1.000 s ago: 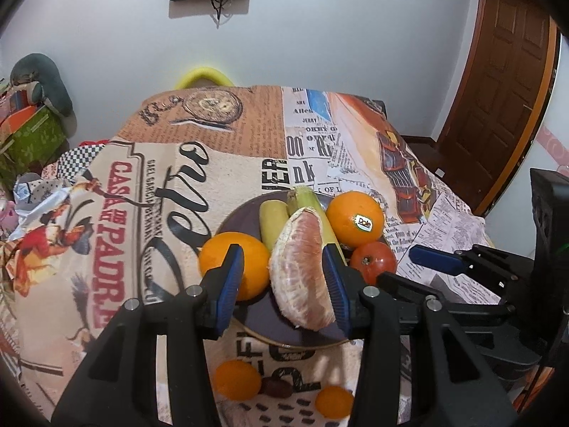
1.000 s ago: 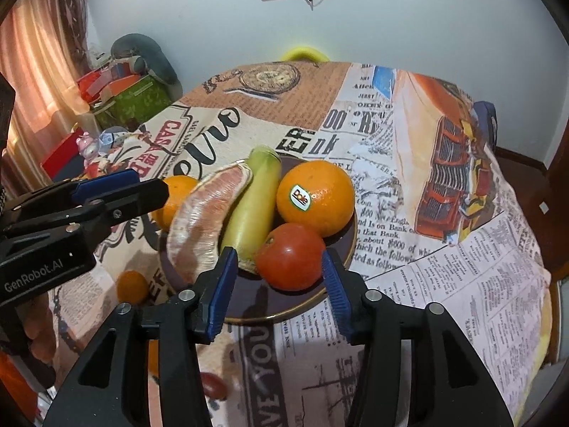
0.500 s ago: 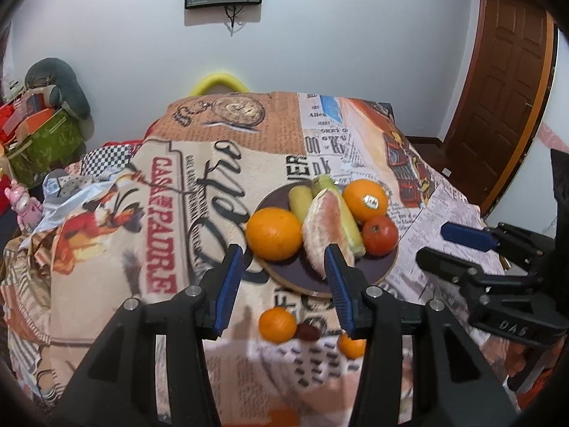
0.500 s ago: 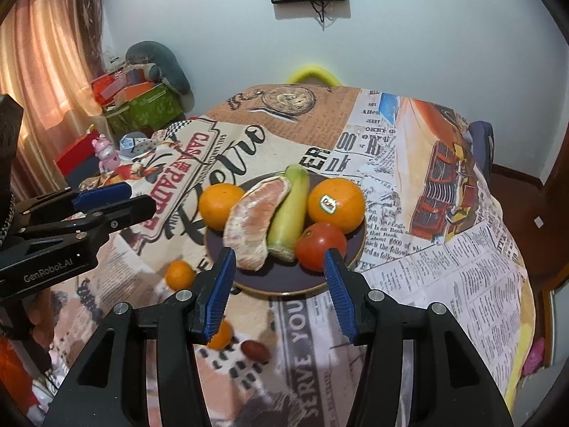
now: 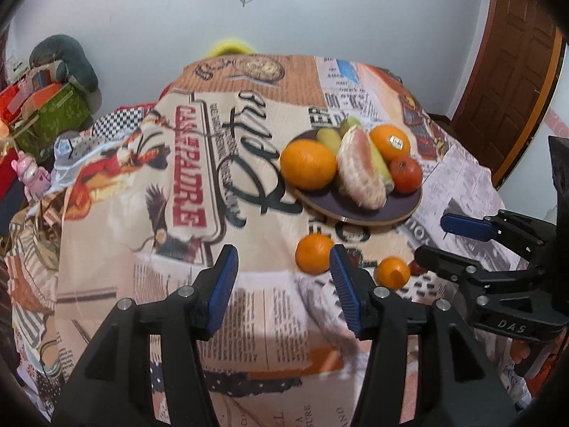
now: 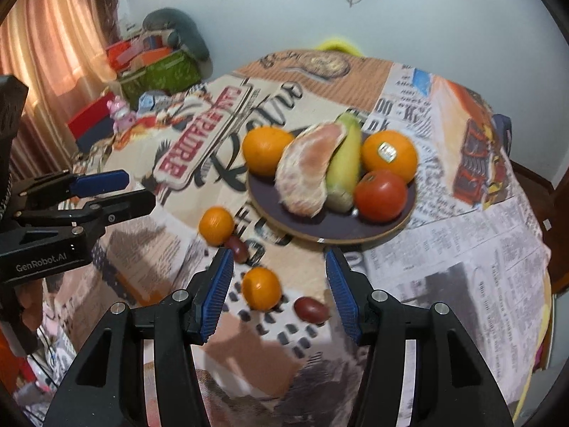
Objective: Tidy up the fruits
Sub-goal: 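Grasp a small mandarin with the left tool while the right tool grasps another mandarin, then place the mandarin on the plate with the left tool while the right tool places its mandarin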
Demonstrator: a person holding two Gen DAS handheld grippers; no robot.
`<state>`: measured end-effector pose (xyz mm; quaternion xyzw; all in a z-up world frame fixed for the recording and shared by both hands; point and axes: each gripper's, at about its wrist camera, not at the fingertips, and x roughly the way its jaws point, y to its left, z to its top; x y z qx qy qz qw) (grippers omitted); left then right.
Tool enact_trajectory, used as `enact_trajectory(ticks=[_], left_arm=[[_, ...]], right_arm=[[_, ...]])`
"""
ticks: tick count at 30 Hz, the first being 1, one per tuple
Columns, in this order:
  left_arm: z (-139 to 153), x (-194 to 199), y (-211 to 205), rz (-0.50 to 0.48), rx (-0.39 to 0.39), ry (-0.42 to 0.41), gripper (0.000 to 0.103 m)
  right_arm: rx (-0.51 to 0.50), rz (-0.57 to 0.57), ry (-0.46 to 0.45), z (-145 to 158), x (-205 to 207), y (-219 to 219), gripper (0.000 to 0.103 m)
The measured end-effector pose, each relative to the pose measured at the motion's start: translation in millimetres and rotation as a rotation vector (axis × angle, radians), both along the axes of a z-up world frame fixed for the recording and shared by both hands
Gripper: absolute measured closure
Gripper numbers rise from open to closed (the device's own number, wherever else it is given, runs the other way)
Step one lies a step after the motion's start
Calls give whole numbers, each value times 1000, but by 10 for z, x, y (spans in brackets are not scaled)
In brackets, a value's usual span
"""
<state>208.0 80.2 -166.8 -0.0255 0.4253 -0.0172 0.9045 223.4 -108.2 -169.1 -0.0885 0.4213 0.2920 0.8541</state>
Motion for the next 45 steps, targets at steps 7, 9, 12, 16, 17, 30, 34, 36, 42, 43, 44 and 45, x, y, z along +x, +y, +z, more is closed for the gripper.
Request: enact_trajectory(ticks=[7,9,12,16,17,30,34,36,42,43,44,45], left_arm=[[-240,-10,31,-3,-17,52,50],[-283,5,13,-7,-22,59,50],[-332,36,-28,-19,-25,67,50],[-376,91,-91,-36,-27,71,50],[-388,108,-105,-39,-28,71,50],[-557,421,-252,-51,-47,87,53],[-604,488,-245,-48,-70,96,57],[-608,503,-241,-52,-85,95,60],[-593,500,-253,-57,-70,86,66],[-586,498,-242,-55,-75,88,67],[-577,496,-230,-50,-78,87,67],[-567,494,-220,-46,-78,84,67]], right_arm=[[-29,28,53,-234,-7,115,53],[-35,33,63,-284,-6,140,59],[-50,45,81,-356,-1,180,67],[-57,45,75,-383,7,167,75],[-44,45,83,-373,20,147,75],[27,-27,28,-127,167,-129,75],[30,-48,25,-122,221,-213,75],[31,-59,25,-128,248,-249,75],[36,-76,30,-143,302,-295,75],[38,-76,31,-144,307,-300,75],[40,-77,30,-144,310,-302,75],[41,-78,30,-145,313,-304,75]])
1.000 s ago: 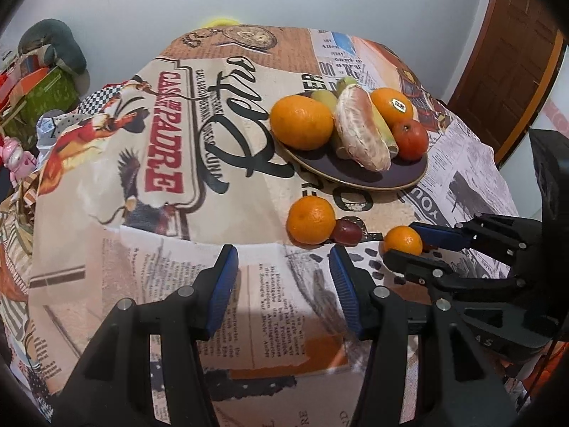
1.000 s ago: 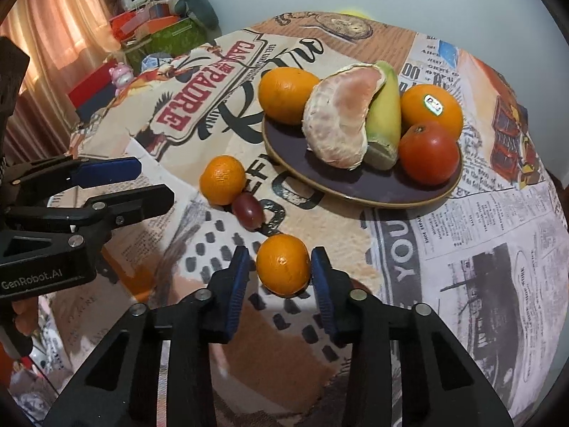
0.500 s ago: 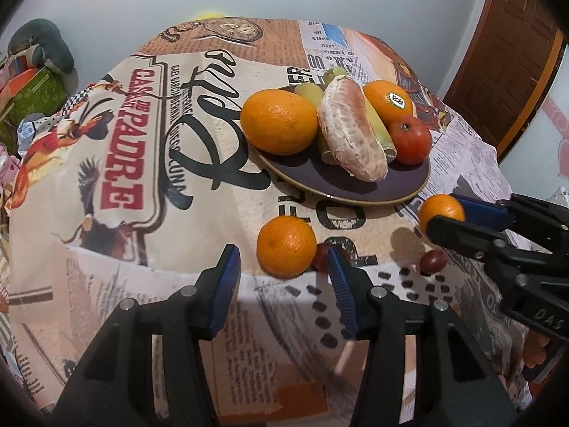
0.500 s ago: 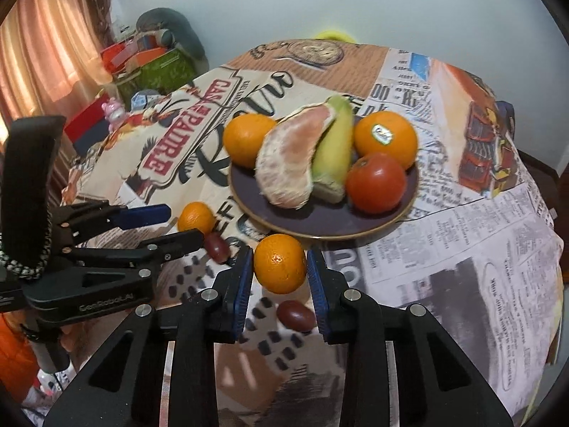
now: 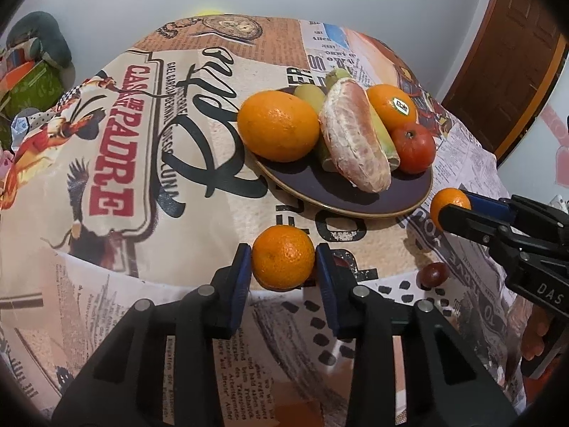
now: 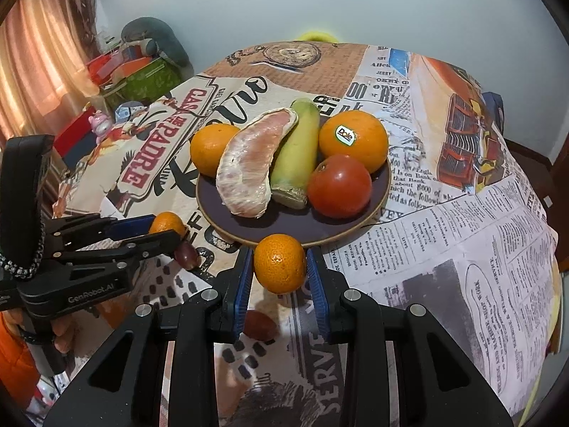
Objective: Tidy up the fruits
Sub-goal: 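Place the mandarin on the plate with the left tool while the right tool places its mandarin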
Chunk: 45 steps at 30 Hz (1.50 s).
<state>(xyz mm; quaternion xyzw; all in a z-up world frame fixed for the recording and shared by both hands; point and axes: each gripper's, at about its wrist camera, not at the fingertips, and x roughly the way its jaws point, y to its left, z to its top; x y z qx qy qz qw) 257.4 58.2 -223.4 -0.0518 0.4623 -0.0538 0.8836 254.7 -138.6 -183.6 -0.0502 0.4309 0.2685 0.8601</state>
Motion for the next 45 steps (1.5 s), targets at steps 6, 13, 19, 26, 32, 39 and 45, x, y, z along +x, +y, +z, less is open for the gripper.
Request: enact_trajectory(ticks=[6,13,19,26,32,39,45], left_arm=[[130,5,38,17,-9,-37,67],[268,123,-16,14,-9,-82,67],[287,284,-85,7,-22,-93,67],[220,416,-152,-5,-21,-85,67],[192,417,-167,-10,-20,-89,67],[161,417,-174,-19,-18,-67,67],[202,352,-193,-17,5,-65,61]], right_arm=[[8,-4,-3,0,59,-5,75],[24,-12,-10,15,173,-1,75],[35,-9,-23,37,278,38,75],[21,8,-4,-70,353,113,75],[22,15,13,-138,387,135,75],[5,15,8,-143,375,157,75],[-8,3,20,-130,354,134,64]])
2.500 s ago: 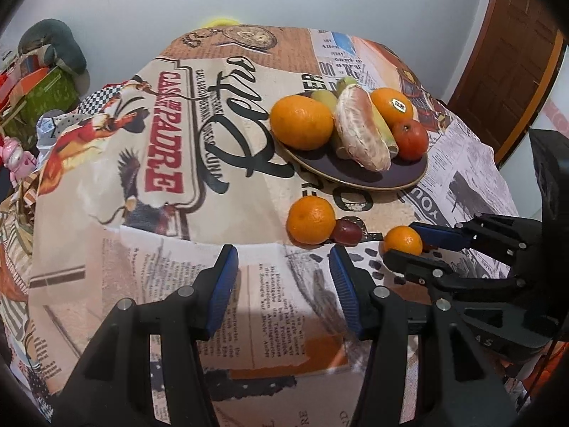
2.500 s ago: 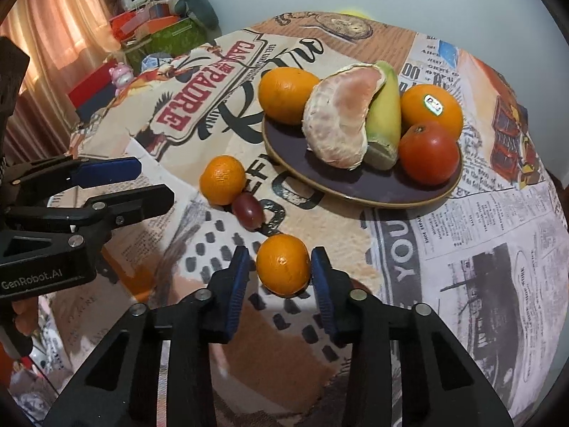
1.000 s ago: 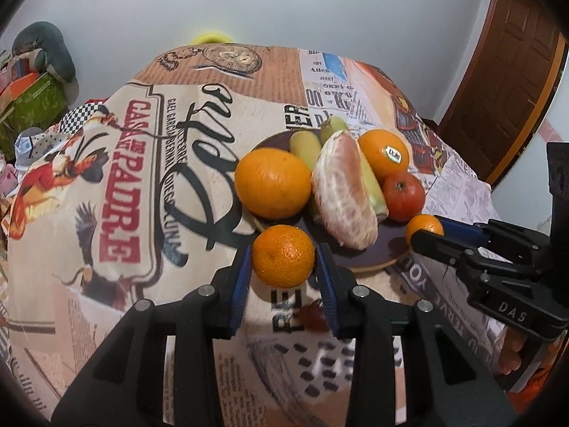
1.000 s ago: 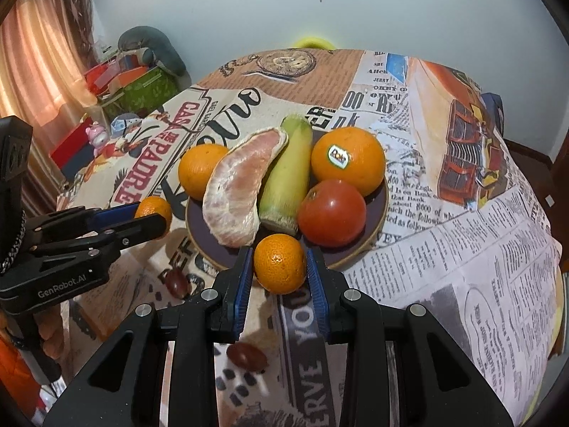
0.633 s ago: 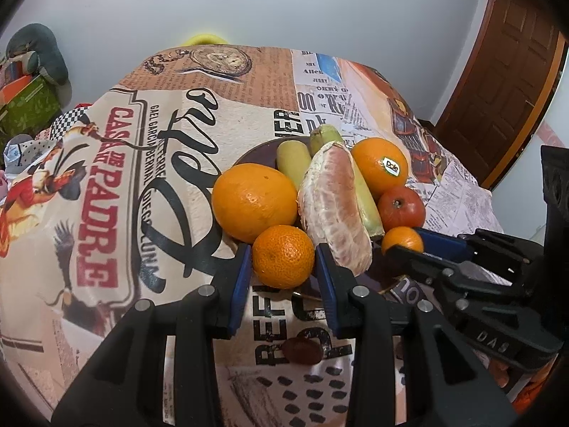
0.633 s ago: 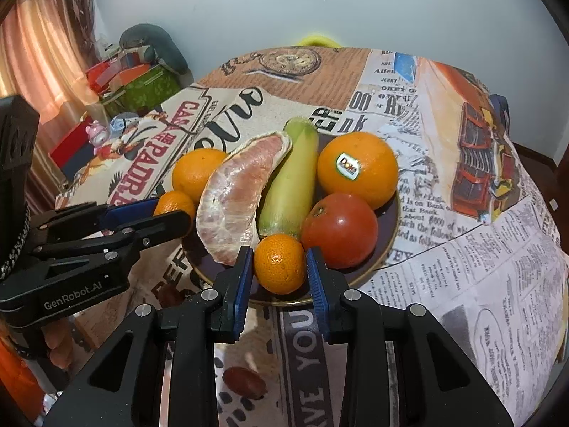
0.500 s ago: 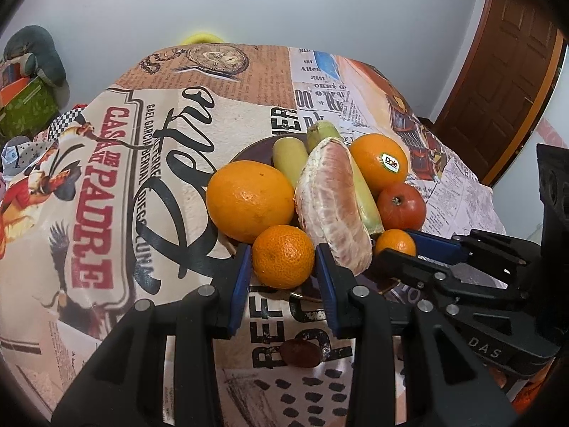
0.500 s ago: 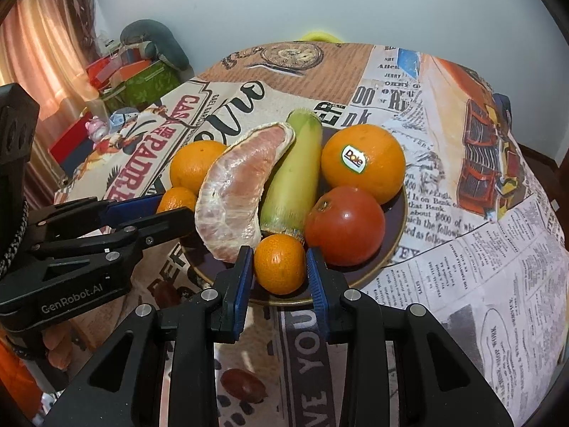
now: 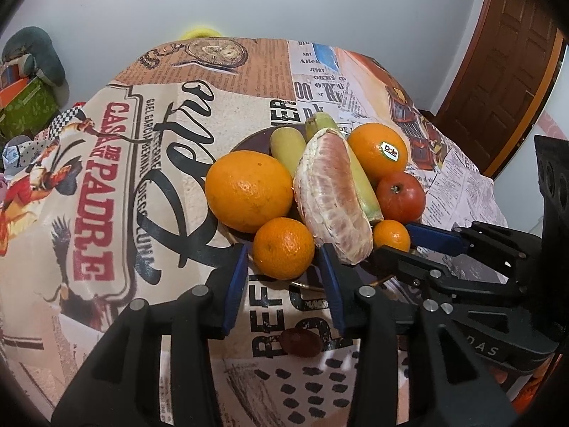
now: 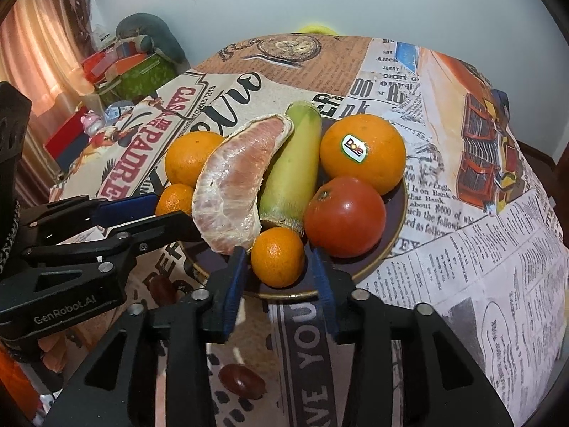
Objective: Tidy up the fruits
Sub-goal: 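Place the mandarin on the plate with the left tool while the right tool places its mandarin, then grasp a brown date with the left tool while the right tool grasps another date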
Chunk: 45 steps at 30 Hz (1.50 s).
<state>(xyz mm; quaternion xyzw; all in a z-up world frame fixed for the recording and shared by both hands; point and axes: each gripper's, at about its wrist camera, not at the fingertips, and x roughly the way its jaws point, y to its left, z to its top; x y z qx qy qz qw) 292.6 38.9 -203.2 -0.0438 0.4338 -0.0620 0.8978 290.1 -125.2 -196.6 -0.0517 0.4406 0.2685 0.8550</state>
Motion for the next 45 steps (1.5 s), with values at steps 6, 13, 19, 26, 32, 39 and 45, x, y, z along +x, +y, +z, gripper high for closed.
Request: enact_trajectory(ticks=[6,13,19,26,32,39,45], left_arm=[[136,-126,19,7,7,-23,61],[340,-335,48,23,23,-56,60],[372,-554,84,31,49,-50,60],[227,-739,129,39,56,-5,60],[21,-788,110,30,54,47,60],[-160,-732,43,3,44,92,60],[-238,-602,-37,-18,32,110,60]], right_arm=[[2,-9,-23,120,-91,-60,62],[-5,-2,-59,294,-280,-114,62],[-24,8,-60,322,-477,-165,61],[-55,23,-24,181,-631,-162,61],[-69,32,36,-34,-634,-139,61],[-64,45,57,-167,-627,-91,62],[-59,65,50,-168,-616,-86,77]])
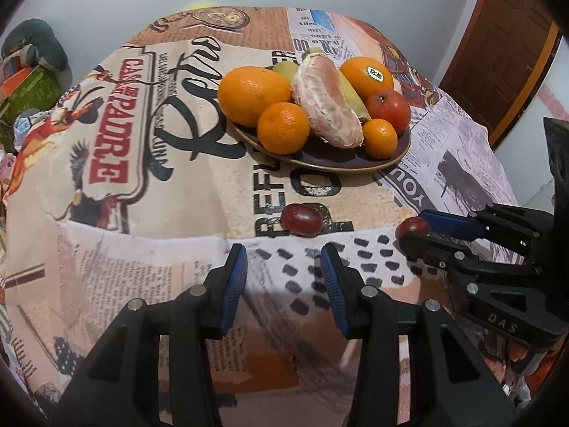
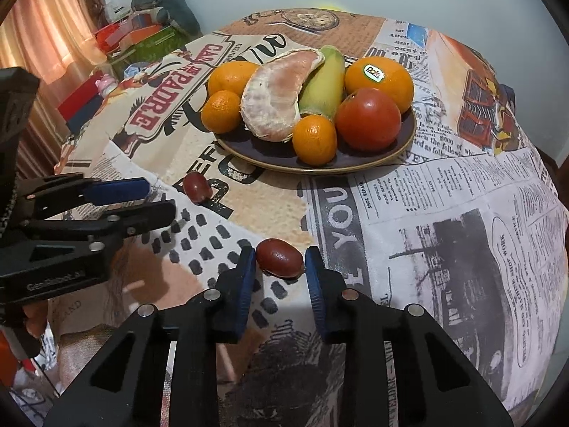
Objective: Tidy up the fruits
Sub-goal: 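Grasp a brown date with the left tool while the right tool grasps another date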
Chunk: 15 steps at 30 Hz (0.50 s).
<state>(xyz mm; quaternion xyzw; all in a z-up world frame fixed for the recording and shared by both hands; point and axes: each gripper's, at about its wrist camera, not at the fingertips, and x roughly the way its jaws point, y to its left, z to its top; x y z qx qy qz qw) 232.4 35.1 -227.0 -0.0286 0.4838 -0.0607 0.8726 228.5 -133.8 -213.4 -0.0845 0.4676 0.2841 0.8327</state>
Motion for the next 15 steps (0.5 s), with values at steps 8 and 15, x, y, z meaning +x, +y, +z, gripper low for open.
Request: enact_trajectory(ticks=[8,15], left_arm=[[-64,182,-95,-15,-8,4,60],[-86,240,-138,-29,-4,-7,74]], right_arm=[[24,-20,-6,41,58,-86,77],[41,-49,-18,112,124,-186,77]])
